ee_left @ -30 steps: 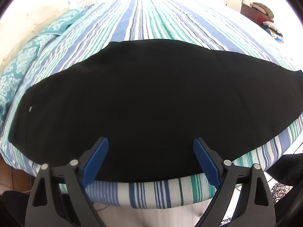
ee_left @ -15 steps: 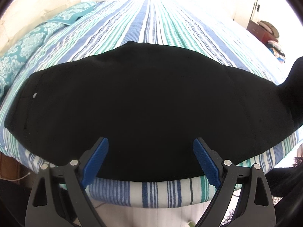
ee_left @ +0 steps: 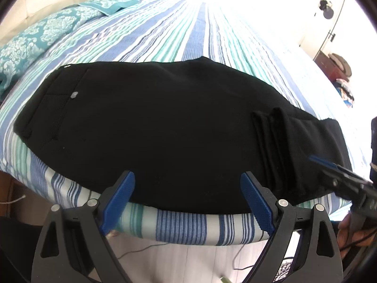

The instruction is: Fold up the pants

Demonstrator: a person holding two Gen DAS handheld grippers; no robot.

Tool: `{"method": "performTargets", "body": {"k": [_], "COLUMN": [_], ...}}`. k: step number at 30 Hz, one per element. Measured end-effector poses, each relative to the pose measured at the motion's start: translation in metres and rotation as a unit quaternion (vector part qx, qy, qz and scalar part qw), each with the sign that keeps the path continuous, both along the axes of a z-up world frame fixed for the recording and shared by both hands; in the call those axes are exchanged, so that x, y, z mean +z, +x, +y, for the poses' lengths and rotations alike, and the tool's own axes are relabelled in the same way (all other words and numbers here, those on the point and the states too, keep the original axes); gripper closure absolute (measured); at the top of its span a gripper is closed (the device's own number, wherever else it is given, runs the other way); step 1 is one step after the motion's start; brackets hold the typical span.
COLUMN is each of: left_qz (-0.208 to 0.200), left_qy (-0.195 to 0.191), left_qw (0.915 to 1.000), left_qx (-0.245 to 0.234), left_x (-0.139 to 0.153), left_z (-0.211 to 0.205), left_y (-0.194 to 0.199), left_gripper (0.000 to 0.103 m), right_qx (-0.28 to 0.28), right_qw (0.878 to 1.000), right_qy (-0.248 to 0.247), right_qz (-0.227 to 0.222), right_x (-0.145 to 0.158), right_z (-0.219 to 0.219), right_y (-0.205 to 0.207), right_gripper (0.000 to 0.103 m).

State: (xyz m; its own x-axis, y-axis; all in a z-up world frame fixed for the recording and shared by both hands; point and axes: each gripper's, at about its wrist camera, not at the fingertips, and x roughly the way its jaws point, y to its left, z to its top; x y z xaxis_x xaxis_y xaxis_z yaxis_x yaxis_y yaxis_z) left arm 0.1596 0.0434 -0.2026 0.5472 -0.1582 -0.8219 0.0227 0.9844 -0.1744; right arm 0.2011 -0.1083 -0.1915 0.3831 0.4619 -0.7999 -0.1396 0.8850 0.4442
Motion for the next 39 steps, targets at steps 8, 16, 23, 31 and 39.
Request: {"method": "performTargets", "body": {"k": [8, 16, 23, 31, 39], "left_qz": [-0.02, 0.042, 0.051, 0.058, 0.021], "left_qy": [-0.101, -0.046, -0.019, 0.045, -0.047], "left_qw": [0.9904, 0.9859, 0.9872, 0.985, 0.9961], "left_qx": [-0.093, -0.155, -0.15, -0.156, -0.072], "left_x": [0.02, -0.002, -0.001, -0.008, 0.023], "left_z": [-0.037, -0.116, -0.13, -0.118, -0.067], "left_y": [0.007, 0.044, 0.05, 0.053, 0.055], "left_gripper": [0.011, 0.041, 0.095, 0.093, 0.029], "right_qx": [0.04, -0.088, -0.098, -0.147, -0.165], "right_qw": [0.955, 0.962, 0.958, 0.956, 0.953], "right_qy": [-0.262, -0.221, -0.228, -0.212, -0.21], "right_qz": [-0.134, -0.132, -0.143, -0.142, -0.14], "right_x": [0.065, 0.082, 0.084, 0.086, 0.088], "right_z": [-0.034, -0.106, -0.118, -0.139, -0.147], "right_y": [-0.085, -0.125, -0.128, -0.128, -0.129], "right_gripper": [0.009, 0.009, 0.009, 0.009, 0.009]}}
